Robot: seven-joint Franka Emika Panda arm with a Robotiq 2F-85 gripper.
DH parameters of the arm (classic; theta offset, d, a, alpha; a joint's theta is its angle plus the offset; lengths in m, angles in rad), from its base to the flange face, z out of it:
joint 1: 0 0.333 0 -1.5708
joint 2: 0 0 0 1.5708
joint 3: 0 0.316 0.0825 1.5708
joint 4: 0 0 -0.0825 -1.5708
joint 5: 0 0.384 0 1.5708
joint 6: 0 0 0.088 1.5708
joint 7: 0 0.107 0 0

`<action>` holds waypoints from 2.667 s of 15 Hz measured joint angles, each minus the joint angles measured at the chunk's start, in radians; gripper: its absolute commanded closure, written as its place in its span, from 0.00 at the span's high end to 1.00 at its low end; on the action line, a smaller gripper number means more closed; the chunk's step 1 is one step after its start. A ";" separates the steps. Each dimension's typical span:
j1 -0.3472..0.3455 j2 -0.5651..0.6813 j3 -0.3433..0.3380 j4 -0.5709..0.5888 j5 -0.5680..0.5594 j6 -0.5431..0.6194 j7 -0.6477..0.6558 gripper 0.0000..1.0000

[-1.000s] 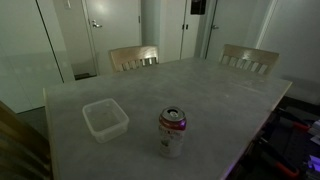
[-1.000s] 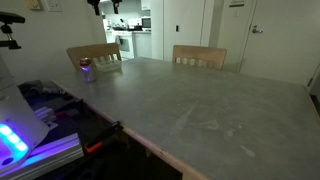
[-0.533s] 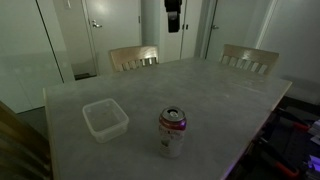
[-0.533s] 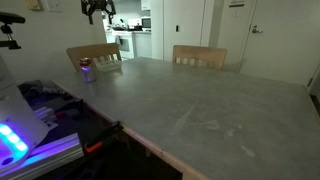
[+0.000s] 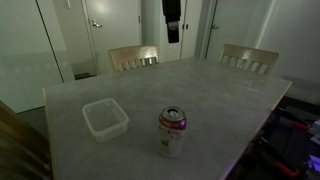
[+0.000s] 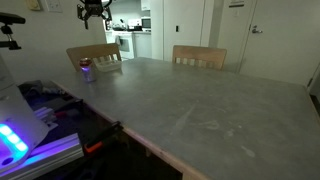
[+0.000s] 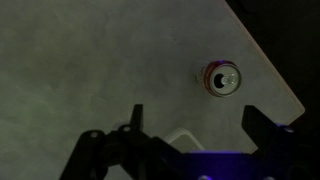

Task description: Move the can backward

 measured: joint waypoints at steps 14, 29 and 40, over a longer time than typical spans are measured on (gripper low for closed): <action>0.064 -0.018 0.073 -0.189 0.076 0.163 0.054 1.00; 0.102 0.036 0.099 -0.389 -0.168 0.560 0.341 1.00; 0.082 0.123 0.073 -0.379 -0.035 0.663 0.261 0.83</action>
